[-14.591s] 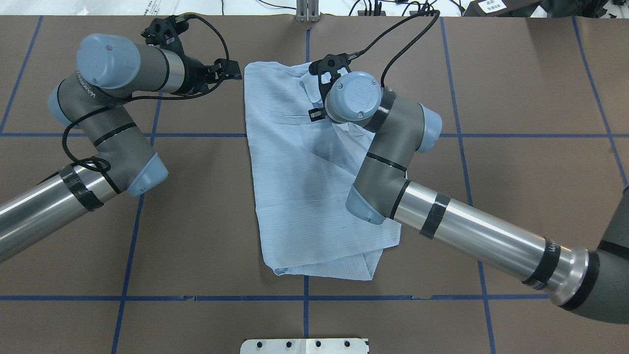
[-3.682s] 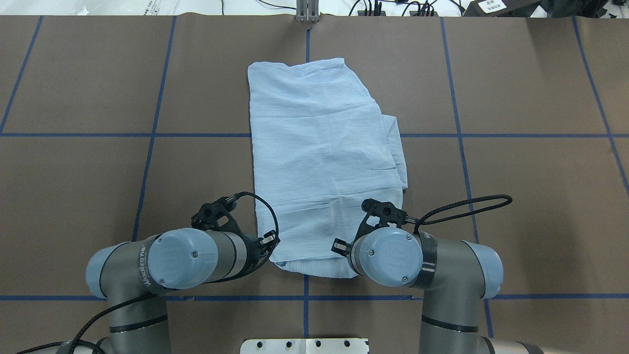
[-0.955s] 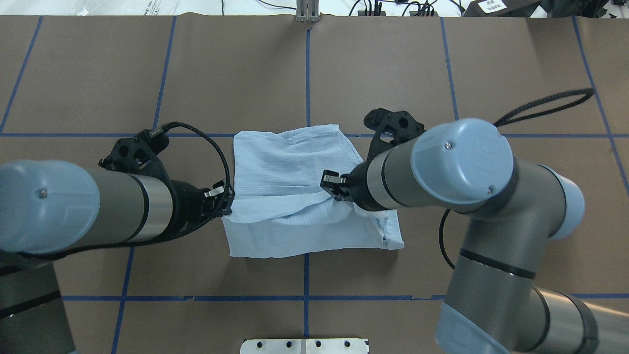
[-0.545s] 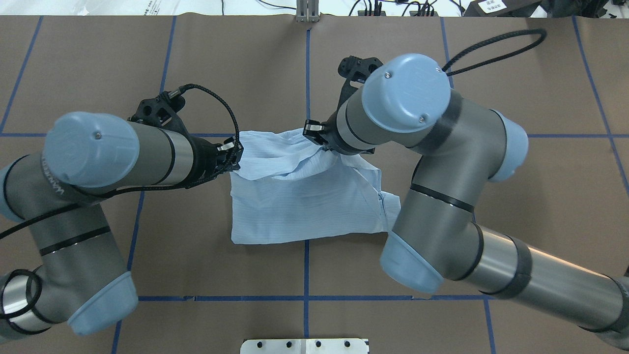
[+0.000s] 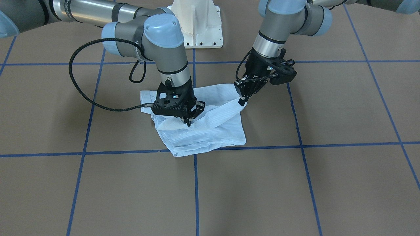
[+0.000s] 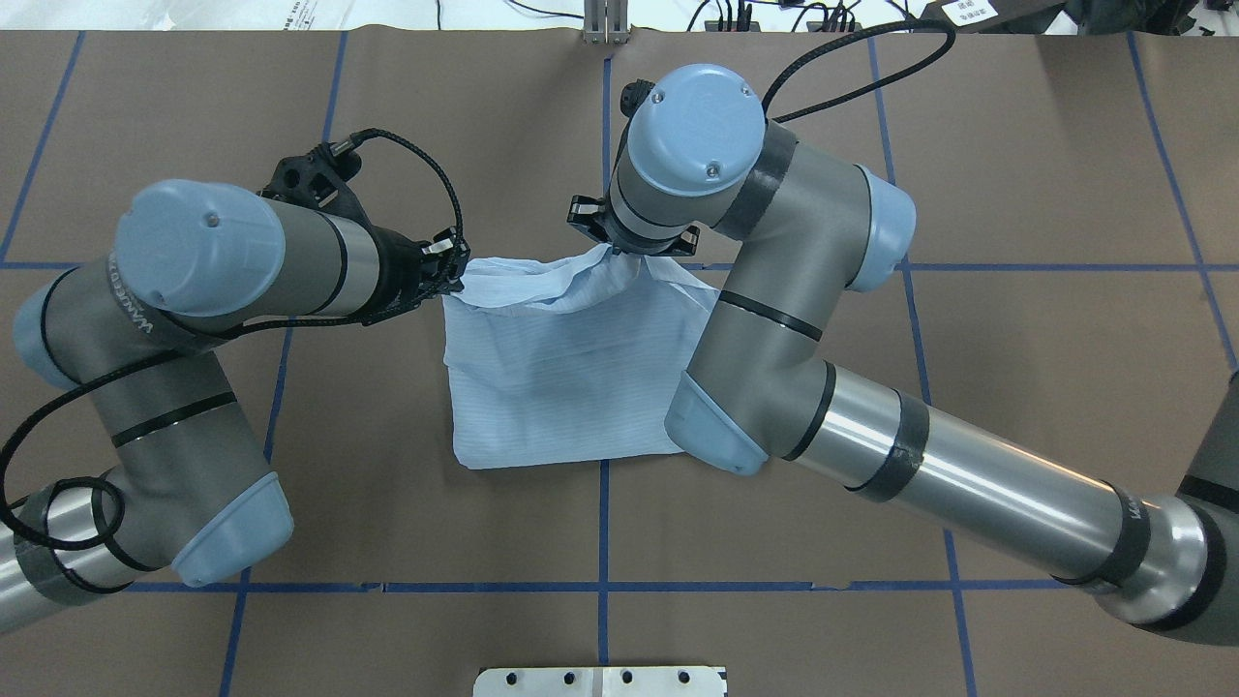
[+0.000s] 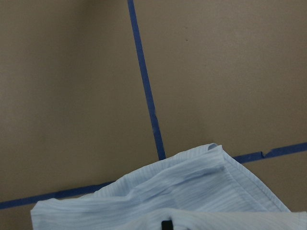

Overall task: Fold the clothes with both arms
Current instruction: 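Lay the near edge over the far edge and release both grippers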

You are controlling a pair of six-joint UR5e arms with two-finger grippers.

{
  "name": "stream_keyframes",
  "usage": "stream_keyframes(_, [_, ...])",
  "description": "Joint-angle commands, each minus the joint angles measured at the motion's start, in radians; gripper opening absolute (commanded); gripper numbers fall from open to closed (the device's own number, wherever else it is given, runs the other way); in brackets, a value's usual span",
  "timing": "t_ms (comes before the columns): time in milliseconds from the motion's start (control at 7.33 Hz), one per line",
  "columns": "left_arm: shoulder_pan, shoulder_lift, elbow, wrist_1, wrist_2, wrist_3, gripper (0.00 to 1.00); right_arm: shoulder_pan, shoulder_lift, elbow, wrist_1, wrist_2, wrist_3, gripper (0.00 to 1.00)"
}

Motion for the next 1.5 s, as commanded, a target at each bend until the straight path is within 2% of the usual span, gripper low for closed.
stream_keyframes(0, [-0.002, -0.028, 0.092, -0.085, 0.001, -0.001, 0.00, 0.004, 0.008, -0.030, 0.014, 0.002, -0.001, 0.00])
stream_keyframes(409, [-0.011, -0.033, 0.124, -0.107, 0.001, 0.001, 0.00, 0.004, 0.010, -0.038, 0.018, 0.003, 0.001, 0.00])
stream_keyframes(545, [-0.024, -0.033, 0.124, -0.109, 0.001, -0.001, 0.71, 0.003, 0.011, -0.065, 0.052, 0.000, 0.005, 0.99])
stream_keyframes(682, [-0.030, -0.033, 0.124, -0.107, 0.001, 0.002, 1.00, 0.012, 0.013, -0.081, 0.087, 0.006, 0.005, 1.00])
stream_keyframes(955, [-0.089, -0.031, 0.124, -0.101, -0.058, 0.024, 1.00, 0.070, 0.016, -0.078, 0.089, 0.124, -0.021, 1.00])
stream_keyframes(1227, [-0.102, -0.022, 0.115, -0.095, -0.080, 0.056, 1.00, 0.055, 0.016, -0.076, 0.086, 0.125, -0.022, 1.00])
stream_keyframes(1364, [-0.103, -0.019, 0.109, -0.093, -0.091, 0.056, 1.00, 0.008, 0.010, -0.079, 0.086, 0.106, -0.024, 1.00])
